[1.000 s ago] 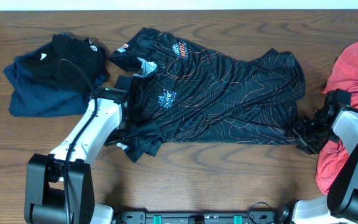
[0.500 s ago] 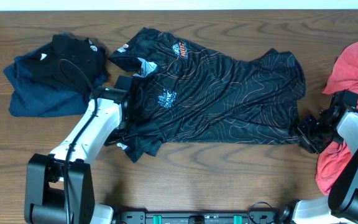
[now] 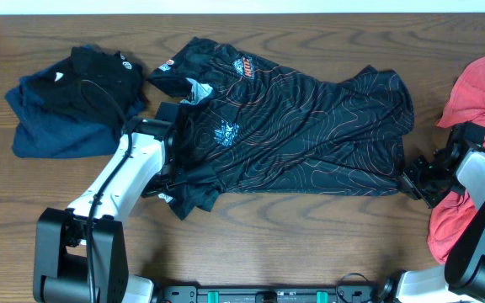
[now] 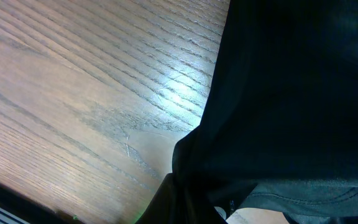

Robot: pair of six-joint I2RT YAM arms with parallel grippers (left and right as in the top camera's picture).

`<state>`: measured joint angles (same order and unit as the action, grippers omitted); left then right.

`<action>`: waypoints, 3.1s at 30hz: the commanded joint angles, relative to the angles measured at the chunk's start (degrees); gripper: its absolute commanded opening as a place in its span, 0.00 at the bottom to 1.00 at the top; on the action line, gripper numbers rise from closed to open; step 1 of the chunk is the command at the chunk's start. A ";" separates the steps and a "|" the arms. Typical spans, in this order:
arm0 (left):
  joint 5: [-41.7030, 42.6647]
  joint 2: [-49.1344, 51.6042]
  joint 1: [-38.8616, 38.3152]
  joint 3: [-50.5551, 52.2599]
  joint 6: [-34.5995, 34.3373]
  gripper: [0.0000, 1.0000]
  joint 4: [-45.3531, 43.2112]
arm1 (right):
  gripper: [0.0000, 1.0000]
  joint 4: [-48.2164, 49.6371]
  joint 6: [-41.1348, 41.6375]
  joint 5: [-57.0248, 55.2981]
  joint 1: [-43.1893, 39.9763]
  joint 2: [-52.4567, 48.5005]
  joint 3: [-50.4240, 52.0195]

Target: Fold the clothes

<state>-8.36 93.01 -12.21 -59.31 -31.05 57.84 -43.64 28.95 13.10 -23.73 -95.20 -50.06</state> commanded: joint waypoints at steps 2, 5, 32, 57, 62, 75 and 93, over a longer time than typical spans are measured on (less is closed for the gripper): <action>-1.14 0.37 0.31 0.17 0.57 0.06 0.15 | 0.01 -0.09 0.13 -0.24 -0.37 0.37 0.35; -1.14 0.37 0.31 0.17 0.57 0.06 0.50 | 0.01 -0.11 -0.33 -0.24 -0.37 0.39 0.35; 1.81 -28.35 6.16 -6.03 2.47 0.06 7.17 | 0.01 -26.34 -9.14 -6.05 -6.19 9.70 -33.11; 26.21 -29.49 6.99 -6.51 5.53 0.11 -1.31 | 0.01 -29.24 -13.42 -6.03 -9.97 15.43 -36.83; 30.62 -19.89 3.67 -6.14 5.51 0.71 2.86 | 0.01 -29.24 -13.66 -6.03 -9.97 15.43 -36.83; 32.81 2.36 -8.74 -4.85 3.54 0.84 -4.28 | 0.01 -29.49 -13.84 -6.03 -9.97 15.43 -36.83; 36.22 9.55 -13.49 -4.66 -8.74 0.83 -10.91 | 0.01 -30.56 -14.32 -6.03 -9.97 15.43 -36.83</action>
<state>27.07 101.16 -24.56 -64.73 -37.56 46.96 -74.06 15.84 7.68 -33.36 -80.12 -85.60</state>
